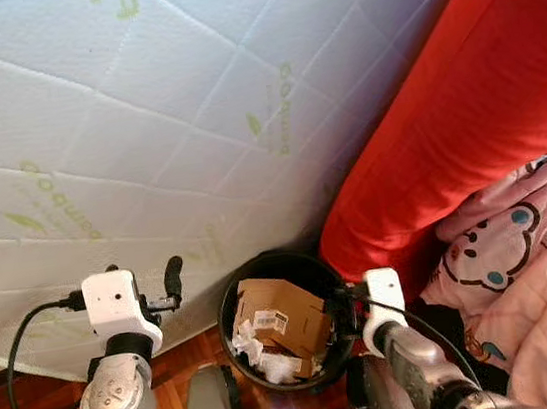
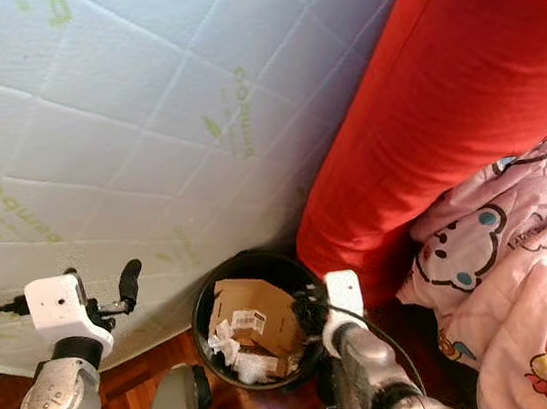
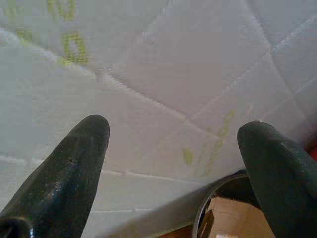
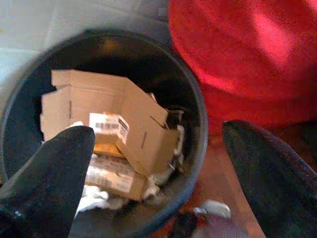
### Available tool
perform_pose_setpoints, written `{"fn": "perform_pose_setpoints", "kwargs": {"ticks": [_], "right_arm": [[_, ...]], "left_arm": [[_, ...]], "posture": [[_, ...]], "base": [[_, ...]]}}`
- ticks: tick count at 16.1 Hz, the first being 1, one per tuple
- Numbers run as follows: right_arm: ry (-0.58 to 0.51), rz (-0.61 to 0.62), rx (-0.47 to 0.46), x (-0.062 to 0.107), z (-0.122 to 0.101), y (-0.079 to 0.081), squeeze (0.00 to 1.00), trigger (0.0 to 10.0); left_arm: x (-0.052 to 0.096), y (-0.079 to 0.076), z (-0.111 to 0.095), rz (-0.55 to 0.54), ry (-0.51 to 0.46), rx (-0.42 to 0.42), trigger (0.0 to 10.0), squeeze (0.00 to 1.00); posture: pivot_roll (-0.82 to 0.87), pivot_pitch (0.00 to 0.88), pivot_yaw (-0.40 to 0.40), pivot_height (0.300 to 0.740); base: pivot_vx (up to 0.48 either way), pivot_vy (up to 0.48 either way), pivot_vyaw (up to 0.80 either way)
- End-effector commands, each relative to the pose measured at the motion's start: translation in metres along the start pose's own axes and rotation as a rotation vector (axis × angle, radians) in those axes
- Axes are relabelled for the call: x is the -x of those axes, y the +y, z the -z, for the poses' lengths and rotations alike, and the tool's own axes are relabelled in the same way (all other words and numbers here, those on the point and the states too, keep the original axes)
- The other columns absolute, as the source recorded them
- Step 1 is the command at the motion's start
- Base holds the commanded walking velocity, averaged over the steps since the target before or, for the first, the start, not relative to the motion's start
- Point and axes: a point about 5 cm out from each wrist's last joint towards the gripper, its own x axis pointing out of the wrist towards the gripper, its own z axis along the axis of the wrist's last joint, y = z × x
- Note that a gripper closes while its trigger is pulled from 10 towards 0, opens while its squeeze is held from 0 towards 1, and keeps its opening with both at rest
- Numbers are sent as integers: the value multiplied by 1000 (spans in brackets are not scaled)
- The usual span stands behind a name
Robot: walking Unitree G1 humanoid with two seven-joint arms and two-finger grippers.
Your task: Clean up the room
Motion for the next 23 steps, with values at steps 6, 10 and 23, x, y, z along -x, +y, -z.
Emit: {"fn": "perform_pose_setpoints", "kwargs": {"ticks": [6, 10, 23], "right_arm": [[76, 116, 22, 15, 25, -35, 0, 10000], [133, 218, 27, 31, 41, -68, 0, 10000], [286, 409, -161, 73, 102, -97, 0, 10000]], "left_arm": [[8, 20, 77, -67, 265, 88, 10000, 0], [8, 18, 124, -51, 490, 172, 10000, 0], [46, 15, 182, 78, 891, -35, 10000, 0]], "posture": [[218, 127, -105, 723], [197, 47, -105, 736], [81, 0, 6, 740]], "base": [[0, 0, 0], [0, 0, 0], [0, 0, 0]]}}
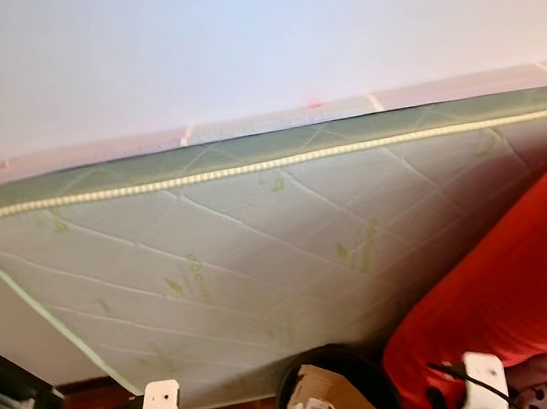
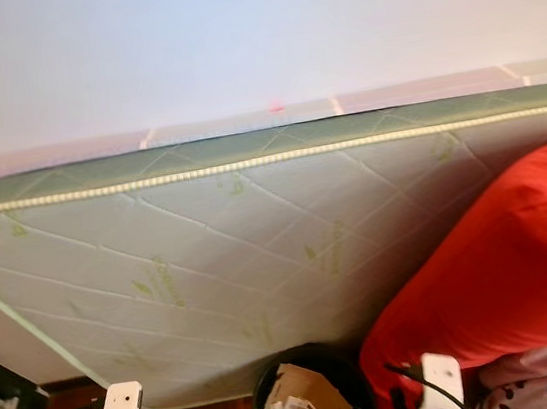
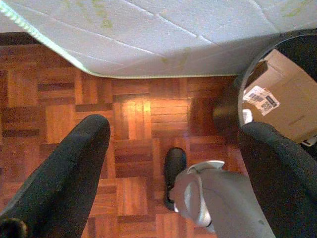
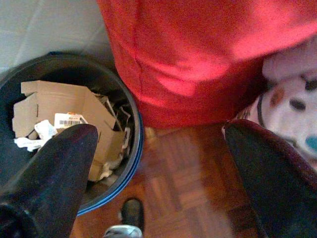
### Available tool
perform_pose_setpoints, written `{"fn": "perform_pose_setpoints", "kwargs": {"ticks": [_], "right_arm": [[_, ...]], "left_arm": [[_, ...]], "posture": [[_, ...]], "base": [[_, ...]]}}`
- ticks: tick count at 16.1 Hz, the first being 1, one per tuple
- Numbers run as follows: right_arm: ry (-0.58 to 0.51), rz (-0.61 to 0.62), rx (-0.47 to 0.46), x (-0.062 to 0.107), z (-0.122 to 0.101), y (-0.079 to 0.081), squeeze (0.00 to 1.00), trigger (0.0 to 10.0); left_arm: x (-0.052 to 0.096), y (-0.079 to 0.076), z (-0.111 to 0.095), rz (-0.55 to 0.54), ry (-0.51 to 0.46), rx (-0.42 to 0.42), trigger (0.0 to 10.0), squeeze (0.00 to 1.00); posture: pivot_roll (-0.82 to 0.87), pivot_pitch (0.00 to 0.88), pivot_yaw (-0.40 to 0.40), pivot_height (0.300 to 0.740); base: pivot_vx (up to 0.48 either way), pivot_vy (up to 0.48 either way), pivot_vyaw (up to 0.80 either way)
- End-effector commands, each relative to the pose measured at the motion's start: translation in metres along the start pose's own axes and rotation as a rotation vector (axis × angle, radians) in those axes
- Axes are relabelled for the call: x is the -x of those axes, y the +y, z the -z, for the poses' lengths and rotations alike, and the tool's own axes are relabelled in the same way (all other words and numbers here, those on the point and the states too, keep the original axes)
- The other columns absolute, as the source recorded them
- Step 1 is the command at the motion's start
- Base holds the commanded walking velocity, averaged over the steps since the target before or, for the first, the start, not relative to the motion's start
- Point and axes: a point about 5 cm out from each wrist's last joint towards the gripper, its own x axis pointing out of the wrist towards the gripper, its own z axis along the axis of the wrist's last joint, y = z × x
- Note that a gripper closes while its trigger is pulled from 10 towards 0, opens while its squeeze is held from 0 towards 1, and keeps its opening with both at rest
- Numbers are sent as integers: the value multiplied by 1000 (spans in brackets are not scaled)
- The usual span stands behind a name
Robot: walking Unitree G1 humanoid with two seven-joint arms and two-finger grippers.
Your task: Clean up the room
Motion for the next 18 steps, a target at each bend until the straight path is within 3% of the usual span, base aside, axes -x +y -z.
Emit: {"fn": "perform_pose_setpoints", "kwargs": {"ticks": [1, 4, 5, 6, 10, 13, 18], "right_arm": [[14, 18, -35, 1, 6, -3, 0, 10000], [40, 52, -51, 4, 13, -12, 0, 10000], [31, 37, -63, 0, 9, 11, 0, 10000], [21, 31, -86, -2, 4, 22, 0, 10000], [-1, 8, -96, -4, -5, 34, 0, 10000], [41, -5, -35, -2, 5, 36, 0, 10000], [24, -62, 42, -5, -6, 51, 0, 10000]], "left_arm": [[-1, -4, 3, 7, 12, -13, 10000, 0], [-1, -9, 9, -17, 29, 23, 10000, 0], [-2, -12, 9, -16, 30, 22, 10000, 0], [-2, -12, 8, -14, 28, 10, 10000, 0], [-1, -14, 13, -9, 44, -17, 10000, 0], [3, -16, 29, -18, 79, -8, 10000, 0], [3, -26, 37, -11, 98, 1, 10000, 0]], "posture": [[73, 0, 11, 740], [26, 0, 17, 740], [17, 0, 16, 740], [7, 0, 15, 740], [-26, 0, 20, 740], [13, 0, -9, 740], [27, 0, -43, 740]], "base": [[0, 0, 0], [0, 0, 0], [0, 0, 0], [0, 0, 0], [0, 0, 0], [0, 0, 0], [0, 0, 0]]}}
